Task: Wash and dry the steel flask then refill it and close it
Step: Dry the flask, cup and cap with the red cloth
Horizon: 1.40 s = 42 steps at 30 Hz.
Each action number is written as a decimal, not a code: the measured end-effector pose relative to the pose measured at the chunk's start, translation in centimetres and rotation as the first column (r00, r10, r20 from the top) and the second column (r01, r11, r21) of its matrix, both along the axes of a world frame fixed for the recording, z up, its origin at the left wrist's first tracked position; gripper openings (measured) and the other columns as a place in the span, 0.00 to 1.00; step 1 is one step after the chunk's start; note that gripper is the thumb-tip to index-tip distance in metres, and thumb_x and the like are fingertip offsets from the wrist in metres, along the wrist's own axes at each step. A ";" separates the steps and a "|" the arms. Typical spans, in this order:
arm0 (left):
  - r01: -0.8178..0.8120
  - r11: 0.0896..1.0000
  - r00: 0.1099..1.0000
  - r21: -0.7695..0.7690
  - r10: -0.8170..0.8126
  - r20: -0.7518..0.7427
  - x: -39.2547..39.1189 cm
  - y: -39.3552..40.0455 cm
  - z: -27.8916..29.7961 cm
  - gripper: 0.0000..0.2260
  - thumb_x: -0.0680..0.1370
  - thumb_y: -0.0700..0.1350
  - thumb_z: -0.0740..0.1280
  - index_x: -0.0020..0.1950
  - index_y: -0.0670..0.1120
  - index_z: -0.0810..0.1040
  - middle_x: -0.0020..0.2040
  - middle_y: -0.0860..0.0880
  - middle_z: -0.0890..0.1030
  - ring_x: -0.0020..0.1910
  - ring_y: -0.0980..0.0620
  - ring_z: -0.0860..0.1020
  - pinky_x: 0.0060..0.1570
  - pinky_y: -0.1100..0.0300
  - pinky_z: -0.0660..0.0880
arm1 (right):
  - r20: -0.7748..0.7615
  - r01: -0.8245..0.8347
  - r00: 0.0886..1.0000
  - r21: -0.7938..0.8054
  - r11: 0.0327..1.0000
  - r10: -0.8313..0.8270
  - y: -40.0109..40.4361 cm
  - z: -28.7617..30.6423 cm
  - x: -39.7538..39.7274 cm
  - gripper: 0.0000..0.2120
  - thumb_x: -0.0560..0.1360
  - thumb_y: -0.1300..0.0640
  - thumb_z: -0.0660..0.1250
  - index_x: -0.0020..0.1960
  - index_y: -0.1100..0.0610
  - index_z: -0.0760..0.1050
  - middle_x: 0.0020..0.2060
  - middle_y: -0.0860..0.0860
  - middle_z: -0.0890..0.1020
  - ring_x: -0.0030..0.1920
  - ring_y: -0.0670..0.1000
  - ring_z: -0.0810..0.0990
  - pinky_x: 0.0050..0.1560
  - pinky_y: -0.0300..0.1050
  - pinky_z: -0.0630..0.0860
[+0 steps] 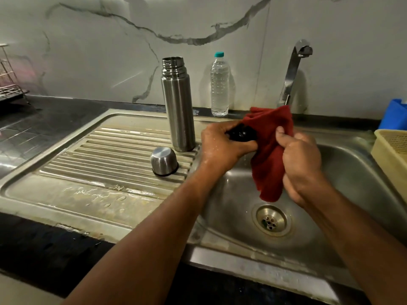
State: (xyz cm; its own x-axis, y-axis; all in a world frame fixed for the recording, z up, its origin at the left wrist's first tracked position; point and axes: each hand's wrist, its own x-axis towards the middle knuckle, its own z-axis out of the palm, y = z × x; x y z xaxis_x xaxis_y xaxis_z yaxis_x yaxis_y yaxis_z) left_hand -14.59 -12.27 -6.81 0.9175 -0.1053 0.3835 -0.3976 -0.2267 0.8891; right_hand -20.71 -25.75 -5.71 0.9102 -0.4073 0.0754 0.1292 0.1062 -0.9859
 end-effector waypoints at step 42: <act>-0.179 0.883 0.974 0.435 0.220 -0.045 -8.2 18.4 -1.0 0.25 0.64 0.42 0.87 0.57 0.55 0.83 0.52 0.56 0.87 0.54 0.60 0.83 0.48 0.66 0.76 | -0.131 0.022 0.991 0.073 0.997 -0.013 -0.2 -1.0 -0.3 0.13 0.84 0.59 0.63 0.40 0.53 0.74 0.38 0.49 0.76 0.39 0.46 0.74 0.51 0.46 0.71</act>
